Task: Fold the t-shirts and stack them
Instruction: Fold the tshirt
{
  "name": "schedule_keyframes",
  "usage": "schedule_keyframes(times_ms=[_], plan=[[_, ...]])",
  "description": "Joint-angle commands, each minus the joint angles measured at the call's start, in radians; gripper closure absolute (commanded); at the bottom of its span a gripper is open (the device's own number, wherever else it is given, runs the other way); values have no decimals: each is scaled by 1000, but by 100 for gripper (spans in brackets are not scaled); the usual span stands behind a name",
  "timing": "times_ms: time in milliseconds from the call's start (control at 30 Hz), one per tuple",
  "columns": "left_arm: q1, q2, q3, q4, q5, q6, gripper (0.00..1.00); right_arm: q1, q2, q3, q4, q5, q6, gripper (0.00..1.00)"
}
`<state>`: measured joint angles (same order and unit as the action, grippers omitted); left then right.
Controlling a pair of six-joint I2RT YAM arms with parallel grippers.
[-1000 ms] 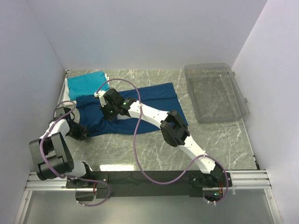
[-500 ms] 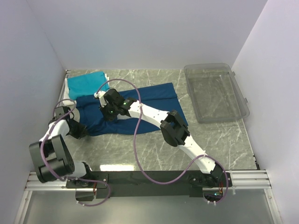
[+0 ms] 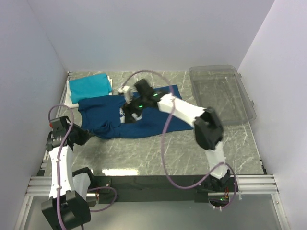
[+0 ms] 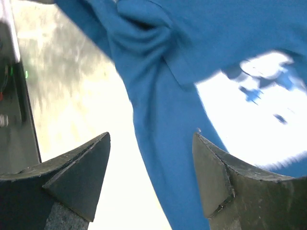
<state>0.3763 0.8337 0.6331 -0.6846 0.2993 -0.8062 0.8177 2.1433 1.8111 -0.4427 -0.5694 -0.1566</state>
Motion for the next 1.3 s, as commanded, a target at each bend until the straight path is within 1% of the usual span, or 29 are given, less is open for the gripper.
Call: schedule_keyframes(times_ms=[0, 33, 67, 100, 133, 167, 200, 267, 300, 400, 500, 633, 733, 967, 1067, 1100, 1167, 1200, 1233, 1267], plan=[[4, -47, -32, -36, 87, -42, 100, -104, -190, -116, -133, -112, -239, 24], [3, -57, -35, -38, 98, -44, 99, -126, -244, -195, -171, -97, -298, 24], [1, -74, -42, -39, 113, -47, 99, -176, -267, -238, -200, -46, -401, 24], [1, -82, -47, -35, 124, -59, 100, -205, -292, -283, -244, -23, -444, 25], [1, -88, -50, -29, 133, -65, 100, -238, -331, -370, -254, 8, -477, 26], [0, -96, -55, -21, 158, -71, 100, -276, -350, -410, -255, 31, -518, 27], [-1, -99, -55, -7, 167, -85, 100, -345, -365, -476, -266, 70, -541, 27], [-4, -94, -44, 3, 190, -96, 99, -414, -396, -521, -269, 112, -575, 28], [-10, -91, -36, 11, 204, -103, 100, -469, -410, -550, -278, 141, -586, 29], [-28, -73, 10, 14, 225, -117, 100, -517, -424, -591, -271, 195, -609, 30], [-45, -53, 65, 16, 241, -132, 99, -519, -404, -605, -249, 230, -615, 30], [-56, -30, 138, 26, 268, -154, 100, -516, -349, -582, -243, 266, -597, 30], [-56, -25, 166, 30, 285, -175, 100, -517, -326, -576, -246, 279, -604, 30], [-56, -48, 143, 91, 340, -272, 100, -514, -315, -601, -248, 290, -627, 34], [-56, -48, 142, 106, 348, -290, 100, -512, -312, -601, -243, 289, -626, 40], [-56, -48, 143, 109, 353, -295, 100, -514, -301, -592, -249, 286, -621, 47], [-54, -45, 158, 109, 353, -300, 100, -514, -287, -575, -266, 281, -613, 56], [-54, -44, 166, 108, 350, -301, 100, -515, -278, -563, -275, 278, -610, 66], [-54, -42, 183, 102, 348, -303, 100, -512, -275, -558, -280, 276, -607, 72], [-54, -41, 189, 100, 348, -306, 100, -515, -275, -555, -286, 272, -606, 76]])
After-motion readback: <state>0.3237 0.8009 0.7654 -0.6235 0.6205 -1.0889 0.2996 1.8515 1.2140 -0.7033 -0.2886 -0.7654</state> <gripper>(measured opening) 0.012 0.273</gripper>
